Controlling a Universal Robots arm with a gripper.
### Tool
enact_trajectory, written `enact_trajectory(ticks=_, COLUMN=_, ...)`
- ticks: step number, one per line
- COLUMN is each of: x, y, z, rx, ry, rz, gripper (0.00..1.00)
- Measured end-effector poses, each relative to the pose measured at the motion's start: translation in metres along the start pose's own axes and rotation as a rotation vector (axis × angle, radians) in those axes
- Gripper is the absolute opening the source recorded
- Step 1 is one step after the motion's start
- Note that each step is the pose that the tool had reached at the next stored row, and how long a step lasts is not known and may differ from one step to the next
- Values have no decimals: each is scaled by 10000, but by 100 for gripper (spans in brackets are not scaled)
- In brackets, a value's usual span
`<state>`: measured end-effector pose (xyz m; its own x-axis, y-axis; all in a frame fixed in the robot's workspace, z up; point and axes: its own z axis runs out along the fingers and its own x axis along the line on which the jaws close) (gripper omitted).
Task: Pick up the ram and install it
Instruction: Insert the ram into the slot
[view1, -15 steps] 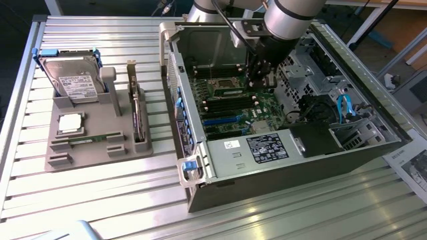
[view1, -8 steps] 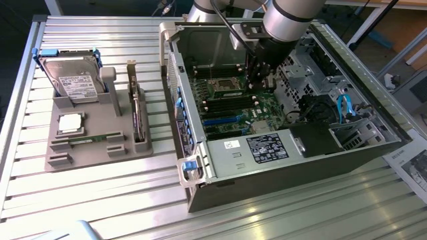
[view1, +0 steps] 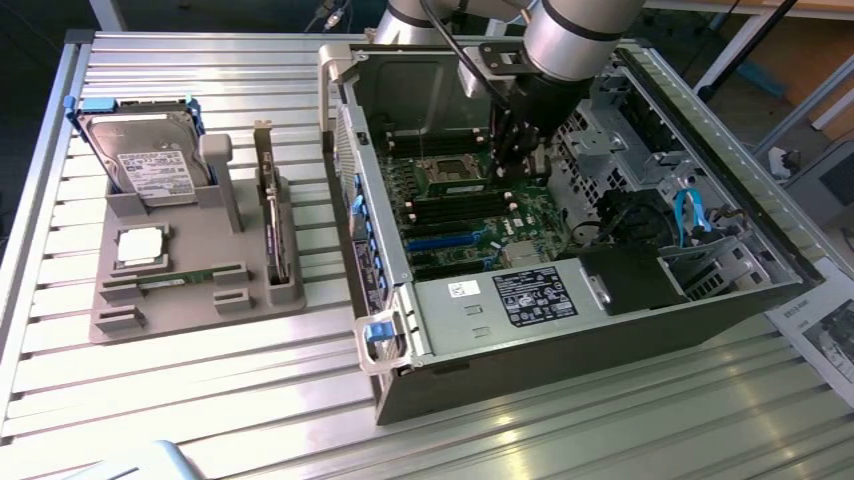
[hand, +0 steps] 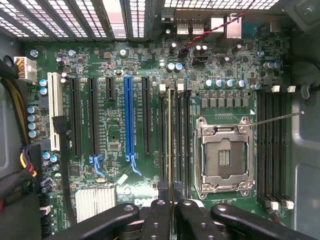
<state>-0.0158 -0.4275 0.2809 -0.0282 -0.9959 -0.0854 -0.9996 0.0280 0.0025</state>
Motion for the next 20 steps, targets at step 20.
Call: enact_trajectory(ticks=20, x=5, y=0, z=147, rx=16, ry=3, rz=-2, gripper=12)
